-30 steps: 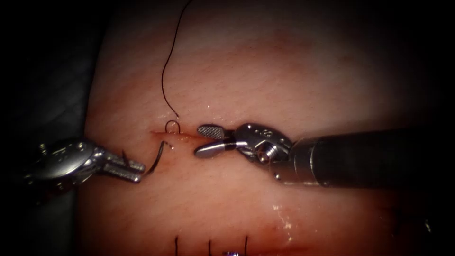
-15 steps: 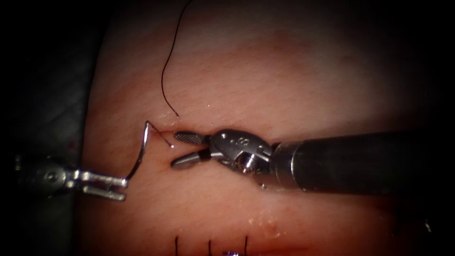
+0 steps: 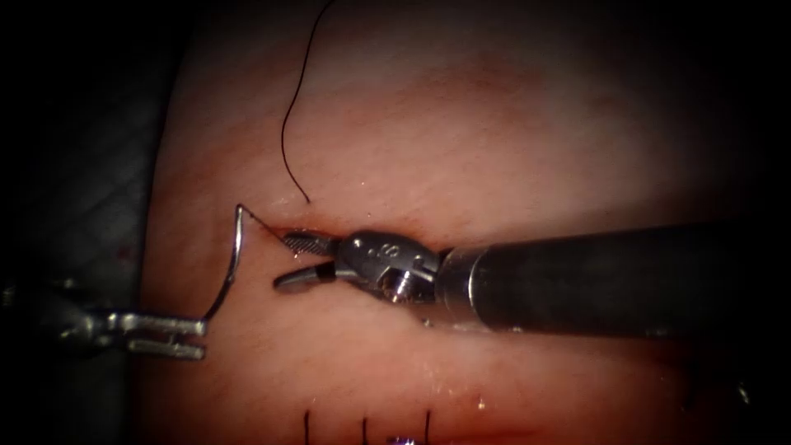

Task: Wound Closure
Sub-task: With the right gripper, pull the suture through the wound until only a short tail remains.

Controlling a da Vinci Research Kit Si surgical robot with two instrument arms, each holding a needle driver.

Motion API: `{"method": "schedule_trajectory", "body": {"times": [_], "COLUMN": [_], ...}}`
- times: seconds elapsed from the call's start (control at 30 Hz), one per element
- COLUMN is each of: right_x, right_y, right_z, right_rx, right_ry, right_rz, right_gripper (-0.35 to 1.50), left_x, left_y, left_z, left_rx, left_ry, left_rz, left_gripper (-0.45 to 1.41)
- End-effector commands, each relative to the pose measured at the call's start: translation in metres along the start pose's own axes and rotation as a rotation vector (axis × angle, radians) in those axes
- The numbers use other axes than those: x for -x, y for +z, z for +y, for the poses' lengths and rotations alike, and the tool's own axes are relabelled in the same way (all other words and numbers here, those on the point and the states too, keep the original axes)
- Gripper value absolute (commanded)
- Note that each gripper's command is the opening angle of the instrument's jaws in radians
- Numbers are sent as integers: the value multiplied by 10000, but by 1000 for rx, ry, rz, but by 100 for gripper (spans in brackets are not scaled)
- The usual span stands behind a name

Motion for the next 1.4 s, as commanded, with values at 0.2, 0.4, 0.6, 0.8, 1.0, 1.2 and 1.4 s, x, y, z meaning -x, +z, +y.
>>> {"method": "schedule_trajectory", "body": {"times": [0.2, 0.4, 0.6, 0.8, 1.0, 1.2, 1.4], "right_x": [26, 25, 29, 28, 26, 8, -22], "right_y": [6, -2, -11, -19, -26, -34, -39], "right_z": [7, 10, -15, -58, -99, -129, -104], "right_rx": [63, 128, 110, 69, 40, -18, 6], "right_ry": [-17, 90, 124, 140, 137, 101, -77], "right_rz": [-34, -41, -74, -102, -109, -81, 26], "right_gripper": [-33, -35, -35, -35, -35, -35, 111], "left_x": [7, 14, 30, 50, 50, 35, 40], "left_y": [0, 3, 2, 2, 0, -10, -31], "left_z": [11, 27, 38, 50, 60, 65, 44], "left_rx": [-26, -28, -30, -40, -48, -77, -174], "left_ry": [7, -5, -48, -83, -81, -86, -99], "left_rz": [11, 19, 23, 11, -2, -47, -116], "left_gripper": [-45, -45, -45, -45, -45, -45, -45]}}
